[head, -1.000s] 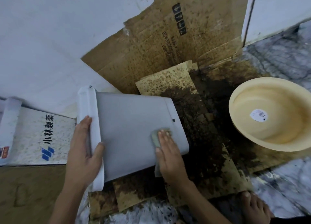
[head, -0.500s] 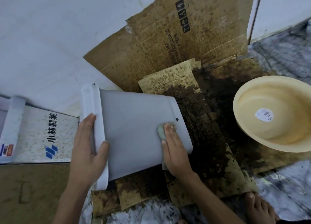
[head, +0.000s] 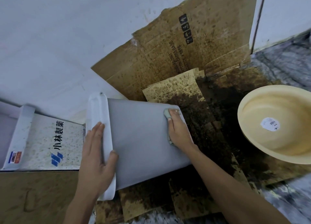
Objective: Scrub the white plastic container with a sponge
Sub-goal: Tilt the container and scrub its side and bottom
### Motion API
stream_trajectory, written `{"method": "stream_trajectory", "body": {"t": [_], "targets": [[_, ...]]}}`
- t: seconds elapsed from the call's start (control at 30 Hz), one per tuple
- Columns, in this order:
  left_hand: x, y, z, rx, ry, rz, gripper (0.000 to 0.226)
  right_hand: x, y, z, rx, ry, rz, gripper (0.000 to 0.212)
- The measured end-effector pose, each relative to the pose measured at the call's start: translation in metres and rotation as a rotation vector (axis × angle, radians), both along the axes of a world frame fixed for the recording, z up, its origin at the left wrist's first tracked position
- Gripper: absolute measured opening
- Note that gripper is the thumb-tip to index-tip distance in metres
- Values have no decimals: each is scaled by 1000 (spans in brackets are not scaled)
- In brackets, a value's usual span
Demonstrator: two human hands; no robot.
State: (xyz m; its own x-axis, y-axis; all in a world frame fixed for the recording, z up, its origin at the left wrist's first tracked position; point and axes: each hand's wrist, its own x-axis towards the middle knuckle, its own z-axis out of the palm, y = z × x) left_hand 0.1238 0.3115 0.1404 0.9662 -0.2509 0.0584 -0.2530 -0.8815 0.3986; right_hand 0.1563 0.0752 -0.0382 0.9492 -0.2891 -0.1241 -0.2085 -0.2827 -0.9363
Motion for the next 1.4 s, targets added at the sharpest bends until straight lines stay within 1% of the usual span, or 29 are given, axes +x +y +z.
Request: {"method": "stream_trajectory", "body": {"t": [0.1,0.2,0.27,0.33,0.47,0.57,0.67,0.77,0.9,1.0,1.07,1.13,1.2,1.3,1.4], "targets": [[-4,3,-4,0,-47,-11,89,-22,29,20,1,-151,106,46],[-6,2,-4,-26,-64,112,103,-67,56,30,22,-244,151,43],[-5,2,-4,-19,-12,157,102,-94,60,25,57,-243,153,42],[-7,2,-3,-18,27,180,100,-100,50,16,83,-176,119,42],[-19,1,-1,-72,6,152,98,-57,16,3,46,-69,24,45],[-32,2,-3,-111,-18,122,100,-10,2,13,45,-89,10,46],[-46,4,-5,-163,-66,98,102,30,-1,34,6,-160,61,45],[-57,9,-6,-202,-111,83,104,50,1,57,-32,-217,147,46],[-67,15,-7,-230,-133,36,107,48,-1,73,-122,-240,216,64],[-76,17,-8,-257,-177,-26,100,32,-8,79,-134,-305,210,62],[-78,21,-5,-288,-207,-50,85,17,-14,80,-121,-332,198,59],[-72,21,3,-363,-171,-16,73,0,-20,79,-104,-359,161,60],[-60,14,14,-388,-140,30,71,-18,-23,78,-102,-383,117,63],[-36,-3,33,-364,-114,90,67,-37,-24,74,-122,-433,68,65],[-6,-13,53,-390,3,99,75,-47,-24,71,-126,-438,33,59]]}}
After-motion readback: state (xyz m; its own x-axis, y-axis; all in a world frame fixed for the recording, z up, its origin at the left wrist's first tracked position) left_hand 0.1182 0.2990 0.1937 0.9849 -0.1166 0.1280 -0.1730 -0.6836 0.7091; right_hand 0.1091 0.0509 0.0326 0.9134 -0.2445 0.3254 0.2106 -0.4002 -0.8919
